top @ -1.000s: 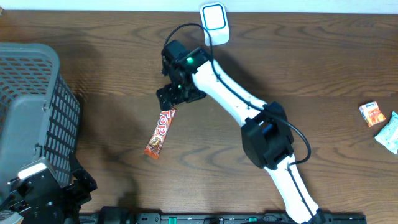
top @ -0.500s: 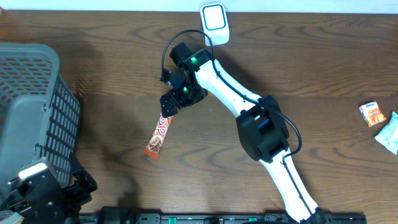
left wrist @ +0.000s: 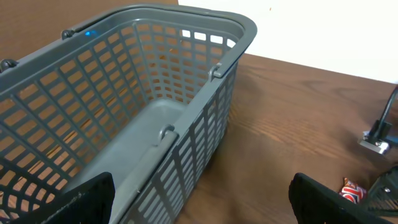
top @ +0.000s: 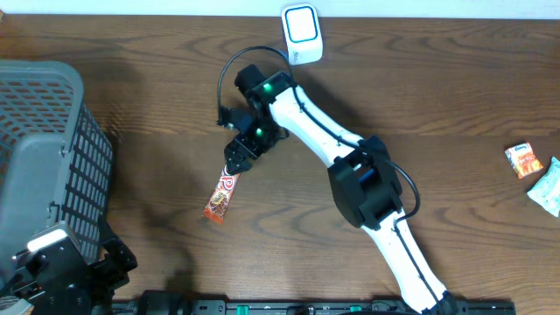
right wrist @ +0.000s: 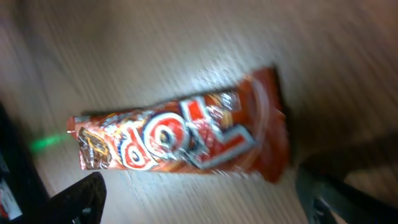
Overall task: Scan the item barcode
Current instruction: 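Move right gripper to red TOP wafer bar and grasp it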
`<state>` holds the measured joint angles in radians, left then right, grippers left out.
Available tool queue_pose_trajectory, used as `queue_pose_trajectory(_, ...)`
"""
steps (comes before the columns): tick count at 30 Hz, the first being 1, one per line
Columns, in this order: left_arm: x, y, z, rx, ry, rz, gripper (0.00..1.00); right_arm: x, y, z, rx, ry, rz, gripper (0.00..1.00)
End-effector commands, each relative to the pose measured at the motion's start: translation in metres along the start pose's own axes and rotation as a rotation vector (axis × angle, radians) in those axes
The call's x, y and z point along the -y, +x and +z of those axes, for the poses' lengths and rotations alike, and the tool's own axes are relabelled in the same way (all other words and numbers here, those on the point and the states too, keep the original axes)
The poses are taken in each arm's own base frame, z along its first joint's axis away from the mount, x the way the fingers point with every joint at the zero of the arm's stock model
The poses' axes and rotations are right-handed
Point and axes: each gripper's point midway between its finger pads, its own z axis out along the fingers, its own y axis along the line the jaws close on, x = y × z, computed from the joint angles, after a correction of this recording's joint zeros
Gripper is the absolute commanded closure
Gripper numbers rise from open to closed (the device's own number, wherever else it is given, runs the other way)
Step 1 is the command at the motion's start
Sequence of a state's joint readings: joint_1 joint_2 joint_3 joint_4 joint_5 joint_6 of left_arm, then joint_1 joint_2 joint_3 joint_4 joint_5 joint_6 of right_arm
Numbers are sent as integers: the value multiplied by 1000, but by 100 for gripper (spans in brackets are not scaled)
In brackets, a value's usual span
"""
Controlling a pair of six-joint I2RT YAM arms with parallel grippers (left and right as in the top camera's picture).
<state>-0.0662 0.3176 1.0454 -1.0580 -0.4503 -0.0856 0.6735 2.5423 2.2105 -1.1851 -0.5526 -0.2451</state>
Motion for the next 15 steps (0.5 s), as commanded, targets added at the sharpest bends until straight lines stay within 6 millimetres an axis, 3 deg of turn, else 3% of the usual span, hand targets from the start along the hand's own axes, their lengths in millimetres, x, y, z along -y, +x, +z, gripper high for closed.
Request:
queue_pose_trajectory(1, -2, 3, -1, -7, -7, -4, 10, 25, 36, 58, -159, 46, -2, 5)
queue_pose_trajectory(3, -2, 3, -1, -7, -7, -3, 10, 22, 38, 60, -169, 41, -27, 11)
queue_pose_trajectory(6, -2, 3, -1, -7, -7, -4, 10, 25, 42, 62, -190, 76, -37, 36)
queue_pose_trajectory(10, -2, 3, -1, -7, -7, -4, 10, 36, 53, 64, -230, 125, -29, 91)
queue_pose_trajectory(11, -2, 3, -1, -8, -7, -3, 10, 37, 54, 63, -233, 131, -27, 99)
queue_pose_trajectory(15, -2, 6, -1, -19, -9, 3, 10, 39, 48, 61, -210, 136, -26, 99)
